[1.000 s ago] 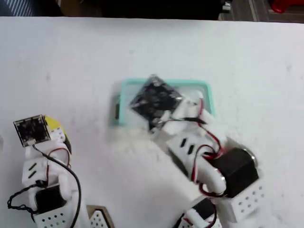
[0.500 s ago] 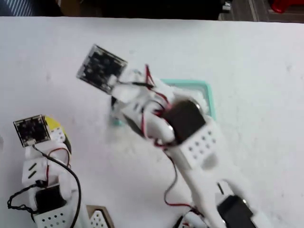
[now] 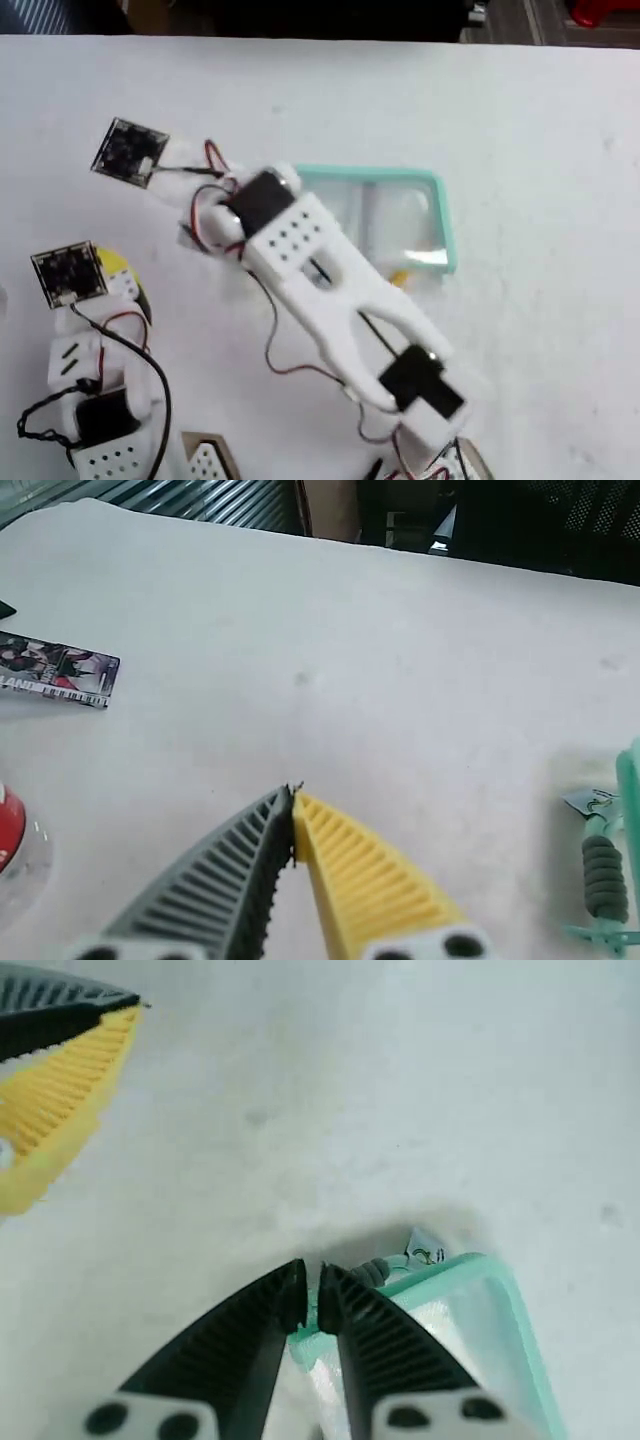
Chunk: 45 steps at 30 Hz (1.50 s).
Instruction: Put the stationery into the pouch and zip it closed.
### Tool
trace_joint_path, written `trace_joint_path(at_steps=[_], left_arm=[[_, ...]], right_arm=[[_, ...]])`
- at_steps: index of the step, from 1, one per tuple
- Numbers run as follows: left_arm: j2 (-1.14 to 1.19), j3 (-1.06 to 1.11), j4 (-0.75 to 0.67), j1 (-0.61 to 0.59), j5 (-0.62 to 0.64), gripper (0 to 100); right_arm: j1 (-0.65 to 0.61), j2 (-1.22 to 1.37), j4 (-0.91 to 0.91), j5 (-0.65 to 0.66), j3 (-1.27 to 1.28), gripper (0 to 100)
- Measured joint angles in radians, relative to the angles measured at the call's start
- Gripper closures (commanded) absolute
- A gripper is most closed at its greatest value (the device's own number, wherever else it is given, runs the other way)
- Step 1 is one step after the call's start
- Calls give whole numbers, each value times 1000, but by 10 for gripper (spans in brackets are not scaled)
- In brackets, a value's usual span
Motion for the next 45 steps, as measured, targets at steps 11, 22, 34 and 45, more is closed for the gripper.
trace_joint_path(at_steps=[11,22,34,45], left_arm=[[0,95,-155,-64,-29,976],[0,97,-173,-64,-34,976],[0,97,-172,2,-38,976],[0,97,-172,2,-38,976]], right_arm=[[84,224,-94,-269,-2,967],[199,385,-98,-284,-8,967],[180,387,-89,-371,-8,796],[150,470,-104,-371,-8,819]])
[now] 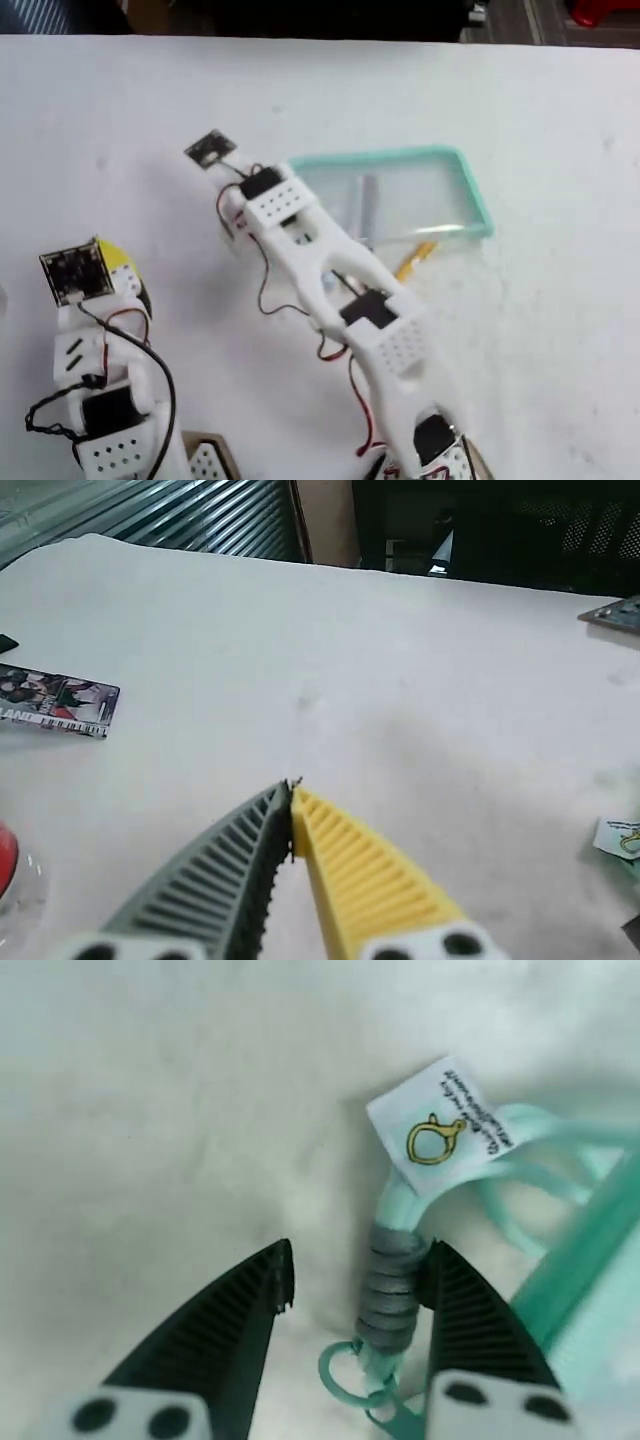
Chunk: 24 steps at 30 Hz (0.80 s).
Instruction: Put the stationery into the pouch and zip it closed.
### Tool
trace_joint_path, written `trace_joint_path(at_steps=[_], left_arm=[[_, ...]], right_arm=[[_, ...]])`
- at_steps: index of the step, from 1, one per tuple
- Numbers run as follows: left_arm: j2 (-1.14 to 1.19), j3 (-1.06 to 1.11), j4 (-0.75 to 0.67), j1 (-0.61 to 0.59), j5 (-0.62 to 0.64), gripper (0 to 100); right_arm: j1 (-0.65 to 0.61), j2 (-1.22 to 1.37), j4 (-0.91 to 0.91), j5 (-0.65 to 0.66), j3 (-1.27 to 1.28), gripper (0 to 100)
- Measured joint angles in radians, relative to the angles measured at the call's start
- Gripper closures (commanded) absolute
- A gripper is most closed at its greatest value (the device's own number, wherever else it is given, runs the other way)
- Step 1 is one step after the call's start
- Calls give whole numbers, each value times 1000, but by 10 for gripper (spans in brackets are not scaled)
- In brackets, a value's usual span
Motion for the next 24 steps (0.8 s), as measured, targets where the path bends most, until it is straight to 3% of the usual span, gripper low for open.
trace_joint_path(at_steps=[5,13,15,18,24], left_arm=[[0,0,0,0,0,976],[0,0,0,8,0,976],[0,0,0,8,0,976],[0,0,0,8,0,976],[0,0,0,15,0,976]], right_arm=[[6,21,-12,0,-6,983],[2,21,3,0,-6,844],[-3,21,14,0,-6,864],[-3,25,18,0,-8,982],[5,26,37,0,-46,980]])
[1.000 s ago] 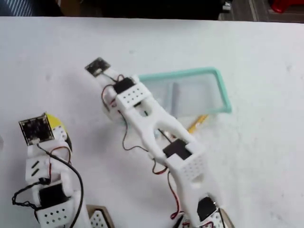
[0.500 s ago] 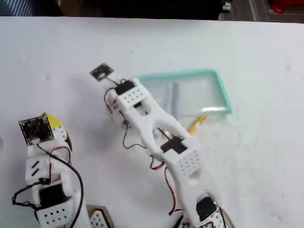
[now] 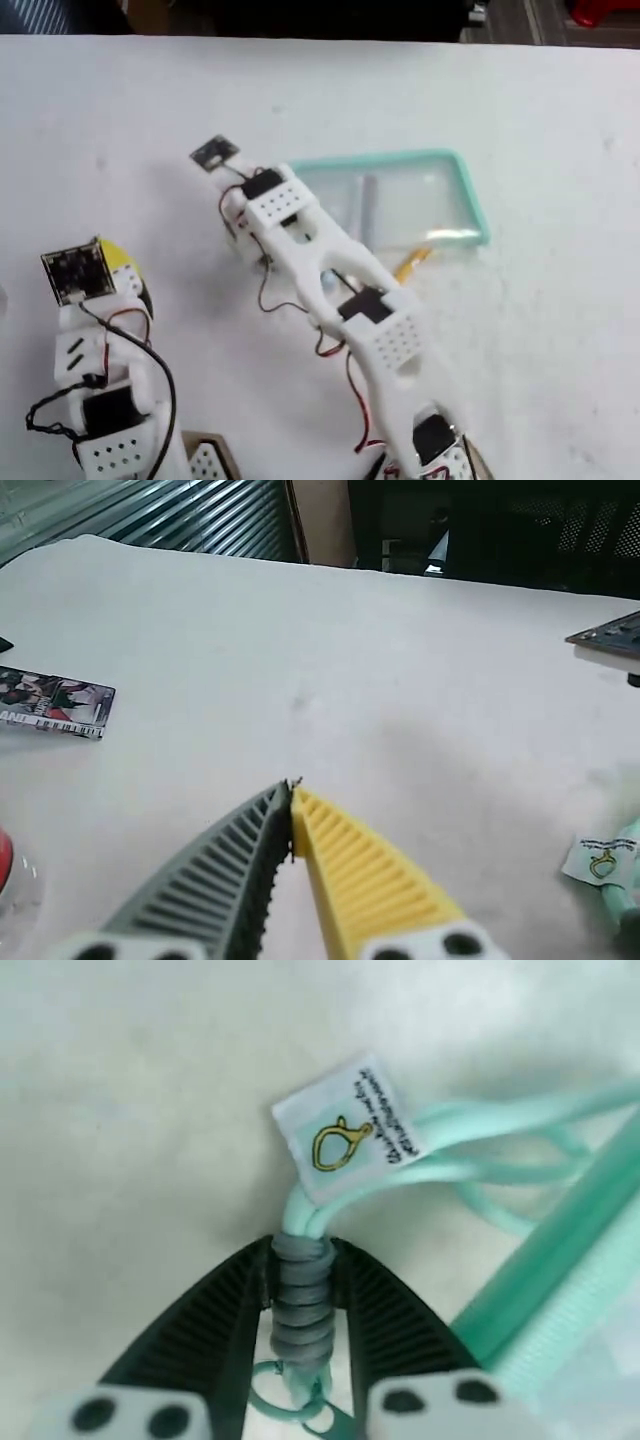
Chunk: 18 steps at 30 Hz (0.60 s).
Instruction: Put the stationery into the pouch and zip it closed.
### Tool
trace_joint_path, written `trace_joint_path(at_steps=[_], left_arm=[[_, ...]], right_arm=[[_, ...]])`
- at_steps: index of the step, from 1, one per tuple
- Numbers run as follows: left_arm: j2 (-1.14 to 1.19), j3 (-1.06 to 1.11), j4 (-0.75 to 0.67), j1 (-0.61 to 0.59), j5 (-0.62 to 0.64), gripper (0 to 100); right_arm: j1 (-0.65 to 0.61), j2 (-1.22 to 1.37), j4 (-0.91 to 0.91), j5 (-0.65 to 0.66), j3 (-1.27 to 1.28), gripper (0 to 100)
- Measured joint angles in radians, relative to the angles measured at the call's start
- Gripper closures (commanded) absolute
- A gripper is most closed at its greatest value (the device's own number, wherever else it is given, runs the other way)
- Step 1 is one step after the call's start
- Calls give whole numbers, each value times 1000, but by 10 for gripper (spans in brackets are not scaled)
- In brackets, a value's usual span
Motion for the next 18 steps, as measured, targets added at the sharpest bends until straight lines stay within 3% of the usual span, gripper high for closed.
trace_joint_path(at_steps=[8,14,18], left_arm=[[0,0,0,41,0,975],[0,0,0,44,0,873],[0,0,18,97,0,854]], right_arm=[[144,-94,249,-2,-341,982],[288,-210,422,-2,-658,982],[324,-265,442,-2,-813,982]])
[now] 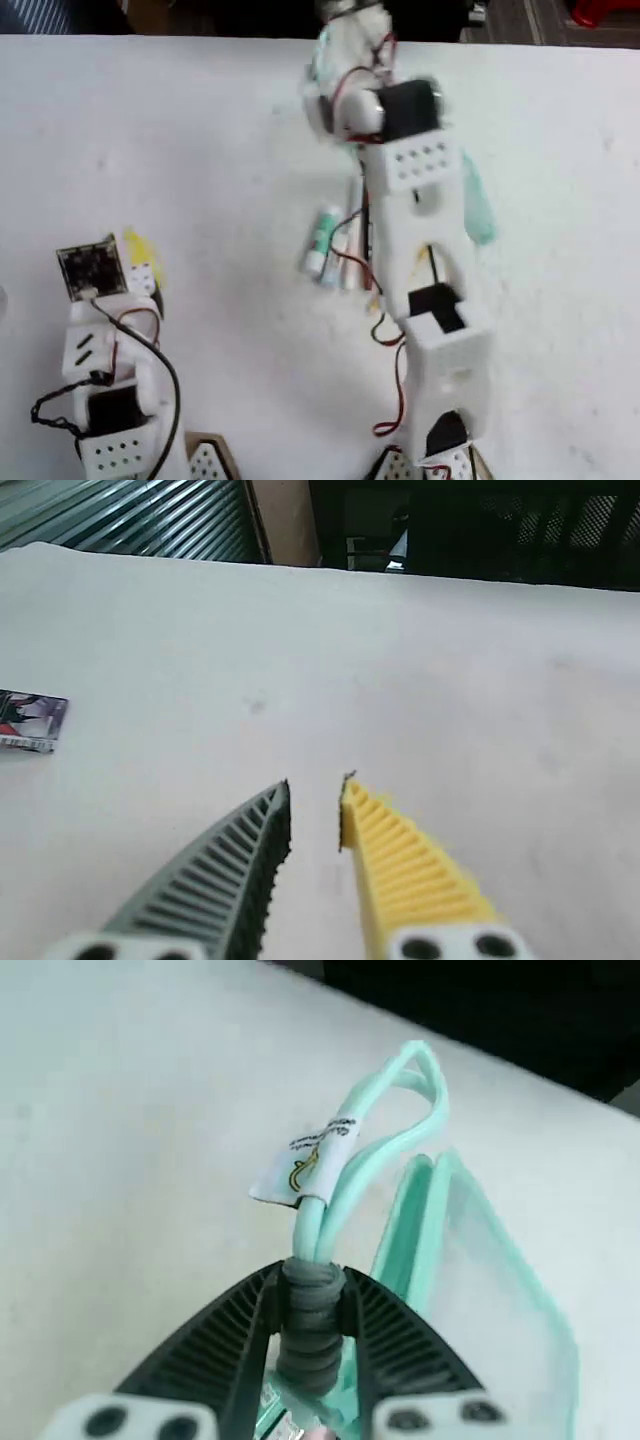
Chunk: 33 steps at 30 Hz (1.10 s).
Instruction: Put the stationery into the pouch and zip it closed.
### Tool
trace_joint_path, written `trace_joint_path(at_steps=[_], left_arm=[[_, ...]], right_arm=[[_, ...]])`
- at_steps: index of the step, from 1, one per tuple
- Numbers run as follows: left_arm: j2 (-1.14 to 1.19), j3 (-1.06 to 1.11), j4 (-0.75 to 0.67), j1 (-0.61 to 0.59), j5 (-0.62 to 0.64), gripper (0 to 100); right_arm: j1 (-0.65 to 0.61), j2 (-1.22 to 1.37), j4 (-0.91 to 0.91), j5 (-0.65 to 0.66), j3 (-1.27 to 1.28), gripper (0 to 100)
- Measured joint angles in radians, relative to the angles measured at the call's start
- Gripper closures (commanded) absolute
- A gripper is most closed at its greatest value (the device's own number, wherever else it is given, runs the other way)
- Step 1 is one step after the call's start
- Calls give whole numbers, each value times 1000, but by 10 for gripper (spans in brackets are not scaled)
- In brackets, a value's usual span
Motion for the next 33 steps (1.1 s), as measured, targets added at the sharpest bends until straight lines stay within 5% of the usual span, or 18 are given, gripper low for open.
trace_joint_path(at_steps=[9,19,26,33], left_arm=[[0,-124,269,170,0,819],[-3,-229,379,193,23,820],[-14,-359,379,318,38,817],[-18,-483,477,405,-106,819]], right_arm=[[2,-80,0,0,-163,982],[-2,-201,-81,3,-173,981],[-152,-270,-87,166,-180,982],[-293,-339,-87,180,-180,982]])
